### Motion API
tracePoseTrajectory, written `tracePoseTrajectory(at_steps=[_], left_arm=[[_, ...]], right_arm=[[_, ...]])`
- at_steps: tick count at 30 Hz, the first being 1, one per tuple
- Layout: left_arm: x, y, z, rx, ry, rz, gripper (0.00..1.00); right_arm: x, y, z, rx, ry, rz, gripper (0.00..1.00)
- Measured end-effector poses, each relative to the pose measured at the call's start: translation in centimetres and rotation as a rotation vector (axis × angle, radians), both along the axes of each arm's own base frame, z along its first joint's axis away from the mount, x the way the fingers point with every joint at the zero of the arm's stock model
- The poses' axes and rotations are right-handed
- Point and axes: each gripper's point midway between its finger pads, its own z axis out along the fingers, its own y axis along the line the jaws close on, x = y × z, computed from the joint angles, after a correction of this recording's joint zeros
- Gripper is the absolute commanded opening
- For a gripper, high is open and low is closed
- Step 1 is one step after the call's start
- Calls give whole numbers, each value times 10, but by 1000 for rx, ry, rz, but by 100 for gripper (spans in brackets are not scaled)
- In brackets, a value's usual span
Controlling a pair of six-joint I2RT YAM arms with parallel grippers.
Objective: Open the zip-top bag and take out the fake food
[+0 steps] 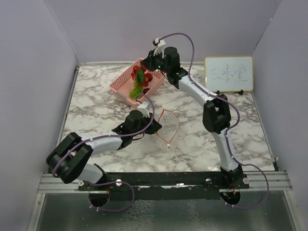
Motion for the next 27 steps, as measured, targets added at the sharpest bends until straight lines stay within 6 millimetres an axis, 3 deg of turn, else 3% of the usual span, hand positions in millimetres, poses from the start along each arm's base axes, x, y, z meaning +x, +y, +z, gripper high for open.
tracePoseTrajectory(at_steps=[5, 7, 9, 15, 20, 22, 27], left_arm=[[3, -3, 1, 7, -6, -8, 0], [4, -4, 2, 11, -8, -11, 0], [5, -6, 2, 14, -9, -16, 0], [9, -9, 6, 19, -22, -25, 0], [17, -16, 10, 17, -31, -28, 0], [22, -21, 11, 14, -34, -32, 0], [40, -45, 18, 2, -47, -58, 0]], right_arm=[[7, 10, -81, -68, 125, 27, 33], [5, 10, -94, -82, 152, 34, 45], [4, 10, -94, -86, 151, 40, 53], [2, 6, -63, -83, 92, 37, 57], [-7, -20, -7, -34, 70, 5, 56], [-14, -43, 13, -3, 88, -23, 55], [-43, -134, 40, 103, 140, -132, 53]])
